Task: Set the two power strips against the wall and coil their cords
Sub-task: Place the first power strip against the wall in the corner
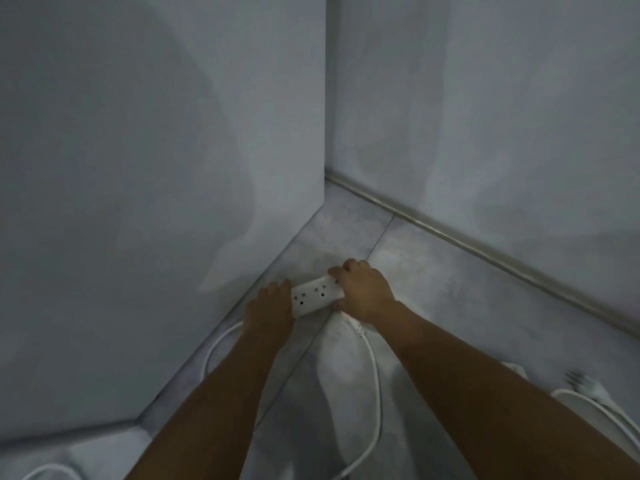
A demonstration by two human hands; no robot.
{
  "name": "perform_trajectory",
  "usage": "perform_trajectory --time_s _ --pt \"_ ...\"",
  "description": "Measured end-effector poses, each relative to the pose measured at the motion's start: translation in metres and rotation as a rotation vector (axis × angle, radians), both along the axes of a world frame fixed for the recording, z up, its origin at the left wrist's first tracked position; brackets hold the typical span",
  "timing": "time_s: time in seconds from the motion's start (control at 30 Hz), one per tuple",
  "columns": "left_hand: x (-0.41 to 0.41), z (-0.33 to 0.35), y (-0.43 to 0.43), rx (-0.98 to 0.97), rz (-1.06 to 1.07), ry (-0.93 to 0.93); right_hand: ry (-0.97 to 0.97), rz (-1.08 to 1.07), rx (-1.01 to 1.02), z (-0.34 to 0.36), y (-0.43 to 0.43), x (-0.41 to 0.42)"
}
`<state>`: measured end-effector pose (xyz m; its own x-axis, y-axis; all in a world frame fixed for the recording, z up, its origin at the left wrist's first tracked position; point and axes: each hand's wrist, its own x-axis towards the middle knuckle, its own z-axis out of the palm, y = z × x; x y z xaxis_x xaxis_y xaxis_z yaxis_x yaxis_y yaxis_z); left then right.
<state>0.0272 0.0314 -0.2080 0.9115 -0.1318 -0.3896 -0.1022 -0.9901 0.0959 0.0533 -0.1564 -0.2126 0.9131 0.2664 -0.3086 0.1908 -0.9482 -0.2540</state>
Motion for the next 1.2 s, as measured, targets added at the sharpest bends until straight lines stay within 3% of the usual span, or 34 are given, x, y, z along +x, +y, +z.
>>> perform_trajectory --time_s 0.37,0.47,0.57,0.73,0.93,1.2 --pt "0.001 0.047 -0.009 -0.079 0.055 -0.107 -0.322 0.318 -0.054 0.089 -0.056 0.003" --pt "0.012 0.054 -0.022 -0.074 0.037 -0.095 -0.492 0.254 -0.015 0.101 -0.093 0.002" --pt "0.037 0.061 -0.045 -0.134 0.040 -0.195 -0.634 0.084 0.047 0.088 -0.121 -0.003" --pt "0.081 0.059 -0.090 -0.244 0.060 -0.302 -0.439 -0.212 0.104 0.029 -0.159 -0.016" --pt "0.109 0.032 -0.145 -0.227 -0.013 -0.408 -0.320 -0.370 0.041 -0.004 -0.190 -0.003" --pt "0.110 -0.017 -0.180 -0.327 -0.083 -0.313 -0.305 -0.542 0.100 -0.032 -0.178 0.018"
